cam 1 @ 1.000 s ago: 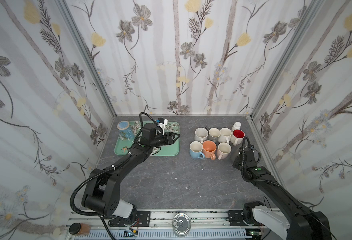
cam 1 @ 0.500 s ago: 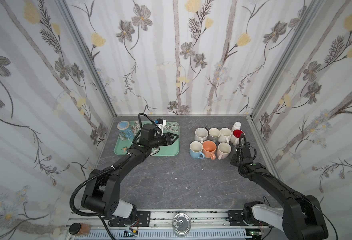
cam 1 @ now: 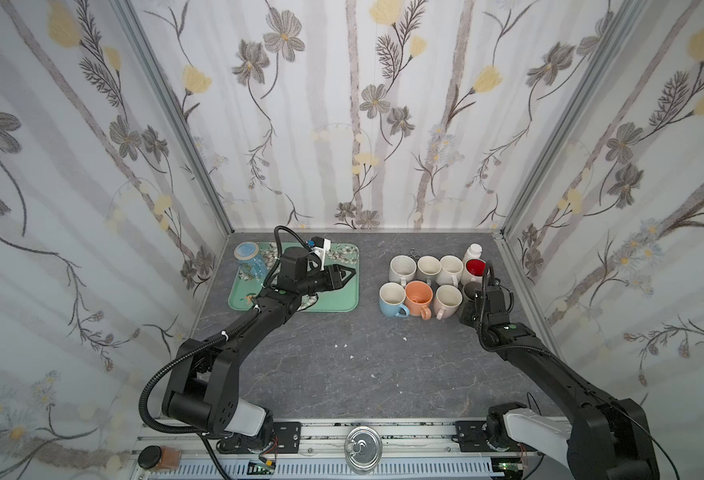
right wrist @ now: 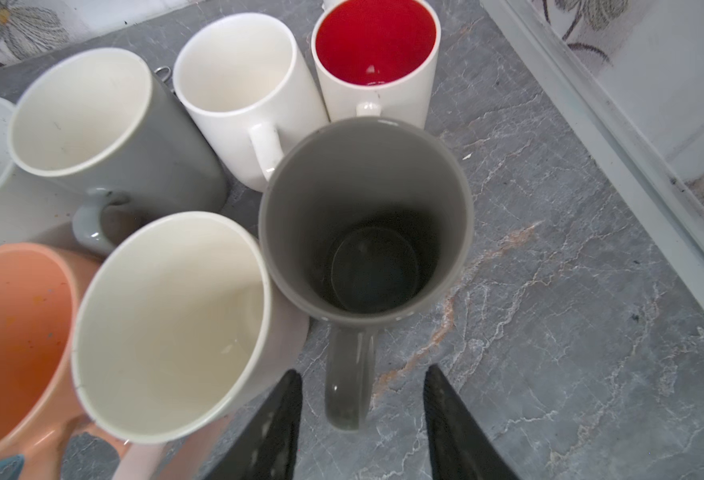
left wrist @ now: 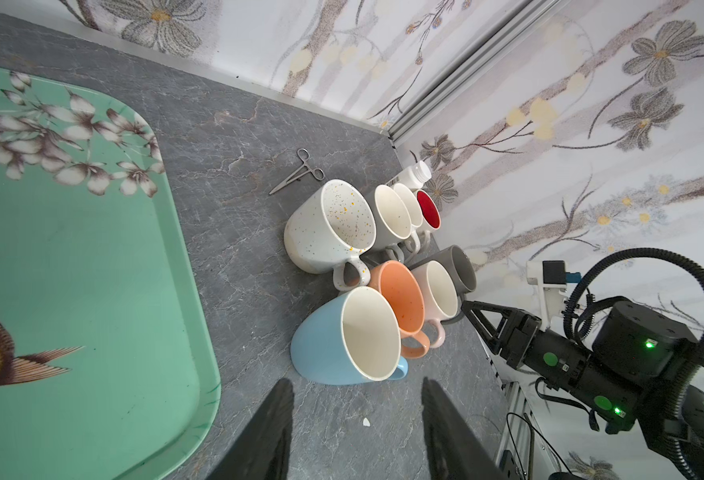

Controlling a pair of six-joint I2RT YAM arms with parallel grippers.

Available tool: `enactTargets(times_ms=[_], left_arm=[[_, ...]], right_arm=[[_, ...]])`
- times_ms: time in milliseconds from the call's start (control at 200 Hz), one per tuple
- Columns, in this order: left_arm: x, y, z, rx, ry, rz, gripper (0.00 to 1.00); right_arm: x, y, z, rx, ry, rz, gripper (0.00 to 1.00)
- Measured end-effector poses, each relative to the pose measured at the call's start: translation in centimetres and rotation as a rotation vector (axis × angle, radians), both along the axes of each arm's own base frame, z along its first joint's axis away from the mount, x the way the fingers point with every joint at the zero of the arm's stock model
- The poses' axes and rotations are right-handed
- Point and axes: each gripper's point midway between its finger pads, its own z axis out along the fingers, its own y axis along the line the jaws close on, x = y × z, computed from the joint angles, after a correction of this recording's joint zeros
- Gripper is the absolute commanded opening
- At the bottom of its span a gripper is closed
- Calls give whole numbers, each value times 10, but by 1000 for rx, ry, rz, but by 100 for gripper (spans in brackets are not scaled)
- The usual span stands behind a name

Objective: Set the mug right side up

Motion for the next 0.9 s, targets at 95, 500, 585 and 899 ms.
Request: enactTargets(times_ms=[95,500,585,899], left_arm=[[4,6,7,4,-9,14,49],[43,118,47,163,-92,313,61],[52,165,31,229,-40,439,69],[71,287,-40,360,197,750,71]], right_arm=[[0,0,18,8,-42,0,52],[4,24,71,100,-165,74,51],[7,43,73,128,-167,117,51],[20,159,63,193,-117,358,51]])
